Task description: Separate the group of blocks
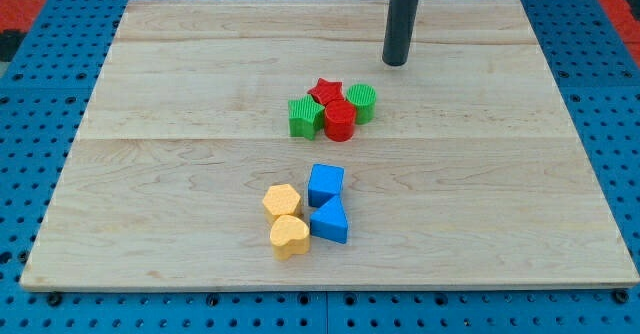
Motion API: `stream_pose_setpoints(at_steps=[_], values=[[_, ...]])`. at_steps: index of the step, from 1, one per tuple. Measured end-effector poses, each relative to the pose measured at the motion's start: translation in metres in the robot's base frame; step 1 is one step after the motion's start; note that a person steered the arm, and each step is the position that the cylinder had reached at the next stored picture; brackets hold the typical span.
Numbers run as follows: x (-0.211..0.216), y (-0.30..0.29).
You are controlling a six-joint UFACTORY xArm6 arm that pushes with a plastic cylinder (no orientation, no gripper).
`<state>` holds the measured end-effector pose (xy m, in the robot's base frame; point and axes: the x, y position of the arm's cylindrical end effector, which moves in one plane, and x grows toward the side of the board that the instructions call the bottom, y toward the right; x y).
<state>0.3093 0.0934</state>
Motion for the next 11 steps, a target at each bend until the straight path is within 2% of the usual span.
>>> stream_pose_setpoints(at_steps=[1, 2, 3, 4, 5, 6, 7, 10, 11], values=[[-0.006, 0.012], [0.021, 0.034], [0.099, 0.038], [0.198, 0.027], [0.263, -0.015], [0.297, -0.081], [0.282, -0.139], [0.237, -0.121], [0.172, -0.119]])
